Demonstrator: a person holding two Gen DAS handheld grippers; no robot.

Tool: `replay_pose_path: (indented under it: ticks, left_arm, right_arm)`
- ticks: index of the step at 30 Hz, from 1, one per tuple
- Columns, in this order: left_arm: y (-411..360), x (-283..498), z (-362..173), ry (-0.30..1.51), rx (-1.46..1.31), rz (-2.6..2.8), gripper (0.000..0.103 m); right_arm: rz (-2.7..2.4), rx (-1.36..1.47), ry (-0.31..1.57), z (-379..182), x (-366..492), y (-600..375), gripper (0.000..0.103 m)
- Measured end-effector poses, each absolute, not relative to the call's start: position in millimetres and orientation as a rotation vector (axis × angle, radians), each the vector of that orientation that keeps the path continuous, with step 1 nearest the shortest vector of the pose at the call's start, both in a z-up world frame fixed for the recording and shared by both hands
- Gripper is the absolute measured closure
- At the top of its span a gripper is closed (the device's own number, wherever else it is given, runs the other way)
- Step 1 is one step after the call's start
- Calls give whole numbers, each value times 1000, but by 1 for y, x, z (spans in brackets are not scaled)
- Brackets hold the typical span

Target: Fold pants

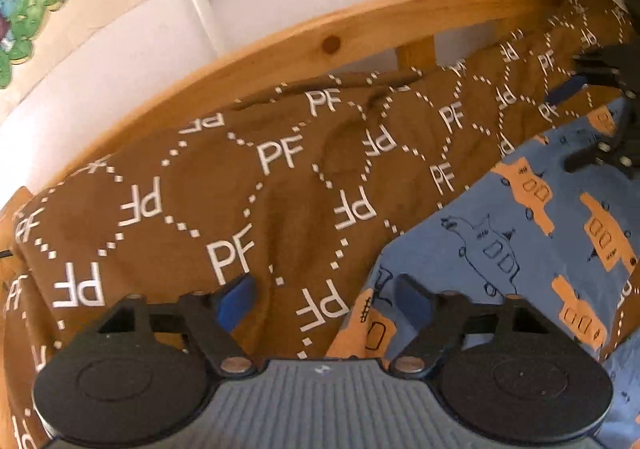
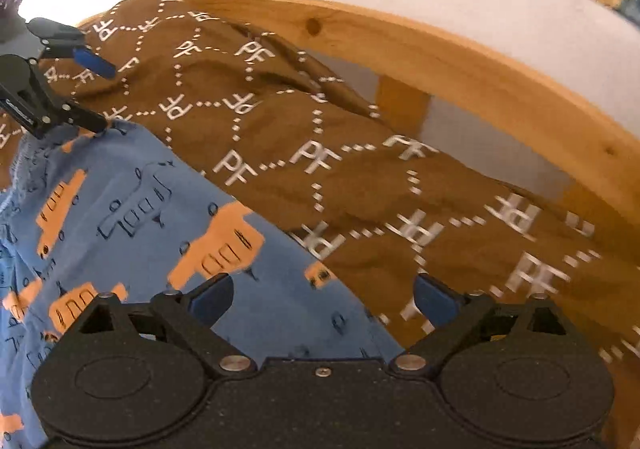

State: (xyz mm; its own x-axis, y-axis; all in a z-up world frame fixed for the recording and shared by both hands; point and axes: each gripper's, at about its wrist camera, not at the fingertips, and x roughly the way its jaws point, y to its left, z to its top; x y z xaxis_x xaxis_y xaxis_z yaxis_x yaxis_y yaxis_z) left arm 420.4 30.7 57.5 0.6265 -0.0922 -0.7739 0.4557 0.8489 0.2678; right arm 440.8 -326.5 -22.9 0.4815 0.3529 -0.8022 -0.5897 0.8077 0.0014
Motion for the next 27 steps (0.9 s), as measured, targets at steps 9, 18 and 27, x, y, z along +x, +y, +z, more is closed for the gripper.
replay_pose_path:
  ticks: [9, 18, 27]
  left_arm:
    - [17, 411, 46, 881, 604, -392, 96]
    - [16, 390, 61, 786, 586, -347, 103]
    - [20, 319, 83, 599, 636, -364, 103]
  right_arm:
    - [715, -294, 1001, -51, 472, -305, 54]
    - [659, -330, 943, -37, 452, -298, 102]
    - [521, -353, 671, 16, 348, -292, 102]
